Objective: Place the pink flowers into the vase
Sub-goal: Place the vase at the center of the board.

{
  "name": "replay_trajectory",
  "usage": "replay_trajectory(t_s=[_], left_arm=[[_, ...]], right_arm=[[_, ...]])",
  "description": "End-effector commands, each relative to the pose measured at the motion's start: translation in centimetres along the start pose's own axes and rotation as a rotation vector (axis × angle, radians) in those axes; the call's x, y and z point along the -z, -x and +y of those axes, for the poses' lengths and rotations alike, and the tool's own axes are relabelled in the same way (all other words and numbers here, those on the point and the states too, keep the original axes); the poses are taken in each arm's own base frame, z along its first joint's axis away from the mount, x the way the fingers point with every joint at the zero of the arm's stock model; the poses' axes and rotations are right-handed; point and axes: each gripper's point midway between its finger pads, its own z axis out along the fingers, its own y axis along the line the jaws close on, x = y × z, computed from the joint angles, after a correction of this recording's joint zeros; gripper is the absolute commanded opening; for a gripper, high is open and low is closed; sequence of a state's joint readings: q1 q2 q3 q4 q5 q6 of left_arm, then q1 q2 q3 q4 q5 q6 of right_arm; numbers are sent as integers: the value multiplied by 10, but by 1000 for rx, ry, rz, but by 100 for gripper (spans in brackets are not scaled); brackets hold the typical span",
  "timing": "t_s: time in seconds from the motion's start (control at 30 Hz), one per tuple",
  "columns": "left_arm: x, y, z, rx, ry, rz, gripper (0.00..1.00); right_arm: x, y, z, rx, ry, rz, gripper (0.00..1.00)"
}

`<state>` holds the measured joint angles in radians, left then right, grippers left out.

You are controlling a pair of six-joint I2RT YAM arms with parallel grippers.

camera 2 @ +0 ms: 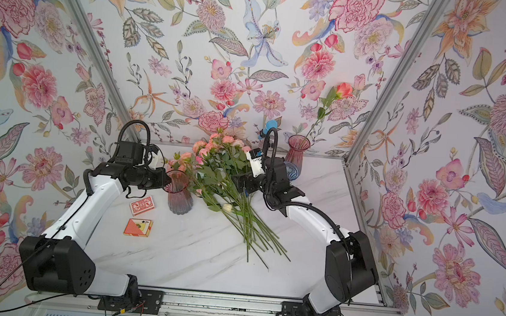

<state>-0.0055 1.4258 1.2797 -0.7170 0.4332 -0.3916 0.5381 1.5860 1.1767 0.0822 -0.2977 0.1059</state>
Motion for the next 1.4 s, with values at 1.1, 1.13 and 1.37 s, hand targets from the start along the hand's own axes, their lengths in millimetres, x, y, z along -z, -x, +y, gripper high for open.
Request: replay_trajectory(t_s=[1.1,1.13,1.37], left_arm=[[-16,126,129,339,156,-246,0],[-16,127,131,346,159,-254,0],[-25,136,149,397,170,-262,0]], right_arm=[[-62,-6,41,-26,170,40,99],[-63,-7,44,-25,174,43,99],[-69,-9,53,-14,192,56,99]])
